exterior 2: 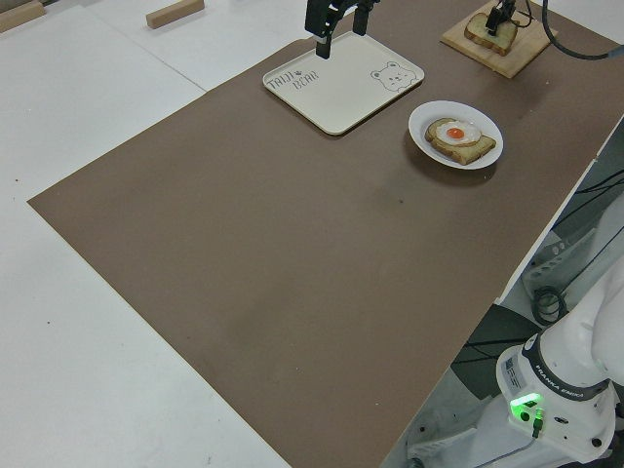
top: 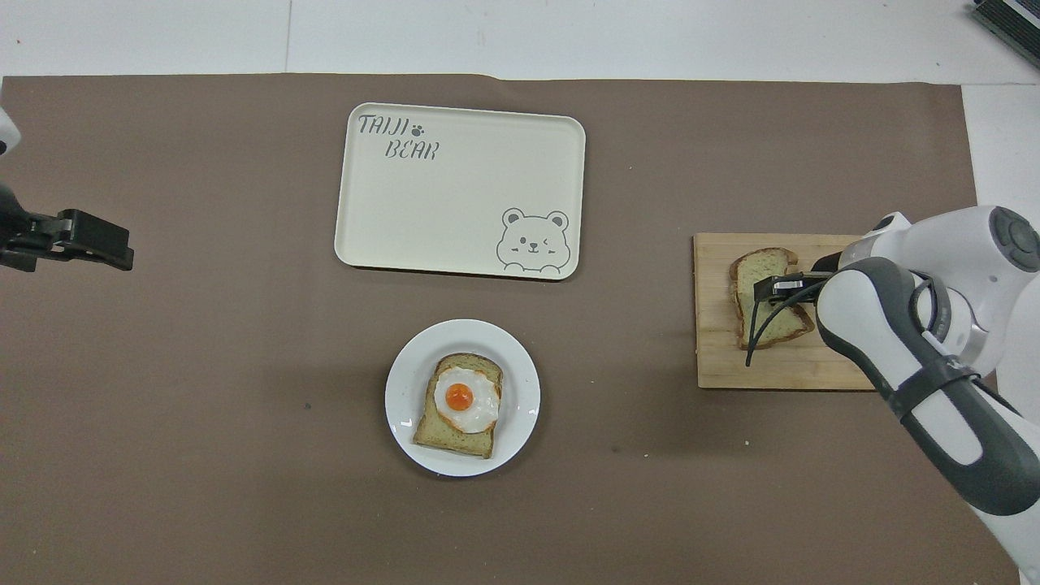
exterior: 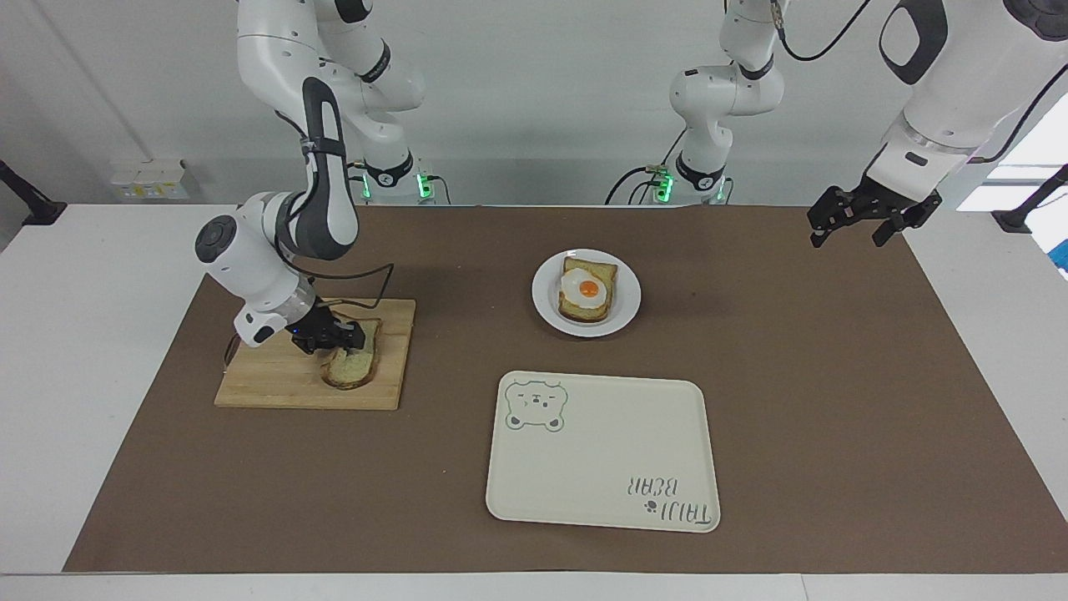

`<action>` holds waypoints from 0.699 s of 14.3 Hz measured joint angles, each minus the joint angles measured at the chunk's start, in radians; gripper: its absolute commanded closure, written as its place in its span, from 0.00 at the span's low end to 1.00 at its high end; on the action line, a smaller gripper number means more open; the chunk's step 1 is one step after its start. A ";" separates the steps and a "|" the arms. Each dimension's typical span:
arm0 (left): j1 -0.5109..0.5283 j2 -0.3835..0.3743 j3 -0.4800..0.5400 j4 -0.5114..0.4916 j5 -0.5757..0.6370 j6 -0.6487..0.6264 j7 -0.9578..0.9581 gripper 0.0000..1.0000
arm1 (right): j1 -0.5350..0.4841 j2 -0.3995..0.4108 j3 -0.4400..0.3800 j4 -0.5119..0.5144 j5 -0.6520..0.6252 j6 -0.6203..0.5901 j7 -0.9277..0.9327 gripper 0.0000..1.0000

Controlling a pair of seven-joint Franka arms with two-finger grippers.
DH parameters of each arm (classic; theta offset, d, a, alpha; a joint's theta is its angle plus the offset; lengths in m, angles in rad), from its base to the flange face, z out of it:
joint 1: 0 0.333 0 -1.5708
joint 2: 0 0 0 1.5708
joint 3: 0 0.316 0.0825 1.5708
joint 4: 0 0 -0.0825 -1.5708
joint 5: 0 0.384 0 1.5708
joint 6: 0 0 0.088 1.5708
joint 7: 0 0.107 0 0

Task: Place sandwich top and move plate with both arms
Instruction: 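Reach the right gripper to the bread slice on the bamboo board, then grasp the bread slice edge with the right gripper and lift it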

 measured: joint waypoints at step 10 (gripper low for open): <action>0.000 0.000 0.000 0.000 0.000 0.000 0.000 0.00 | -0.006 -0.074 -0.008 0.138 0.000 -0.213 0.000 1.00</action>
